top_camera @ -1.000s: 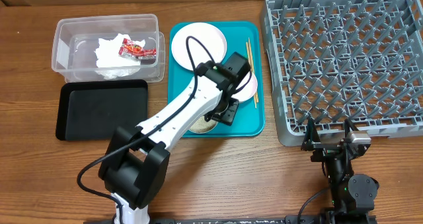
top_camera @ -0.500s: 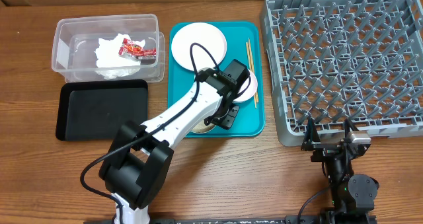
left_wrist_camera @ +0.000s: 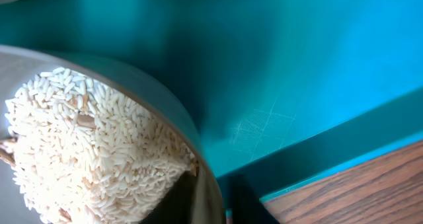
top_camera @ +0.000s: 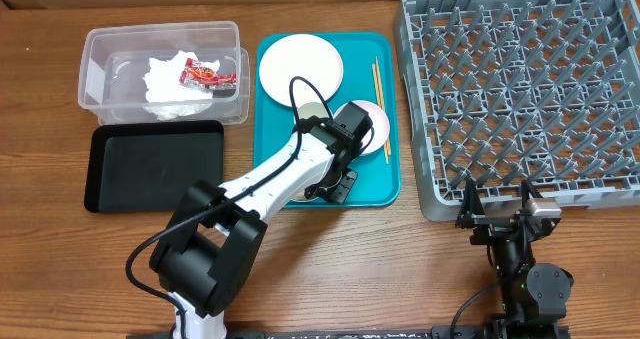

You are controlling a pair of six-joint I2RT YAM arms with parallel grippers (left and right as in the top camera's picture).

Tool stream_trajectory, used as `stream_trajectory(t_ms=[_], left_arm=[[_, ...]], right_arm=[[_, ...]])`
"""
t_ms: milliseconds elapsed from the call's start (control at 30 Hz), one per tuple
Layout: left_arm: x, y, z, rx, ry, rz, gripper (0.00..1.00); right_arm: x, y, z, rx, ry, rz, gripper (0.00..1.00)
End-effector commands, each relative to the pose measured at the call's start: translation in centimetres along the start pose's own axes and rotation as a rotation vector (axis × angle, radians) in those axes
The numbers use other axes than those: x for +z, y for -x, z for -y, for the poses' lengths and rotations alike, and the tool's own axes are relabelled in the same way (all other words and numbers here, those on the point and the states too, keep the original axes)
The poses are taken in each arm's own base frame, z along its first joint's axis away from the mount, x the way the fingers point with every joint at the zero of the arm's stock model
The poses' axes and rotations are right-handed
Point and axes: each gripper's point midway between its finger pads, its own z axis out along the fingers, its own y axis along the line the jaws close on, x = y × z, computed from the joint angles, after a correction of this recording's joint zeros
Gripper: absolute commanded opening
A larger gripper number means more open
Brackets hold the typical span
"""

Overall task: Sort waste into correct bins and load items into the dishwasher
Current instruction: 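Move the left gripper to the rice bowl and grasp its rim, then tip the rice bowl over the black tray to dump the rice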

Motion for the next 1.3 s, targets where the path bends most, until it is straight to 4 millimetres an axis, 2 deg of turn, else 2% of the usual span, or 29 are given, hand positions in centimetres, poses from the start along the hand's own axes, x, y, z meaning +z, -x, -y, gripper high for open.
stream_trajectory(t_ms=[0, 100, 333, 500, 733, 900, 933, 1167, 1267], left_arm=[[0.3, -0.3, 0.3, -0.035, -0.006, -0.013, 0.12], [0.3, -0.6, 0.2, -0.056, -0.003, -0.026, 0.04], [-1.0, -1.5, -0.7, -0.11, 0.01, -0.084, 0.04], [-4.3, -0.1, -1.7, -0.155, -0.005, -0.069, 0.04], [-10.7, 1.1, -3.7, -0.219, -0.033, -0.011, 0.04], [-14.0, 1.0, -6.0, -0.302, -0.129, 0.051, 0.04], [-14.7, 0.8, -7.3, -0.332, -0.185, 0.063, 0.04], [-15.1, -1.1, -13.1, -0.422, -0.358, 0.082, 0.04], [-14.6, -1.5, -14.5, -0.434, -0.453, 0.119, 0.04]], right_arm=[[0.0, -0.1, 0.2, 0.001, -0.004, 0.006, 1.0], [0.0, -0.1, 0.2, 0.001, -0.004, 0.006, 1.0], [0.0, -0.1, 0.2, 0.001, -0.004, 0.006, 1.0], [0.0, -0.1, 0.2, 0.001, -0.004, 0.006, 1.0], [0.0, -0.1, 0.2, 0.001, -0.004, 0.006, 1.0], [0.0, -0.1, 0.2, 0.001, -0.004, 0.006, 1.0], [0.0, -0.1, 0.2, 0.001, -0.004, 0.006, 1.0], [0.0, -0.1, 0.2, 0.001, -0.004, 0.006, 1.0], [0.0, -0.1, 0.2, 0.001, -0.004, 0.006, 1.0]])
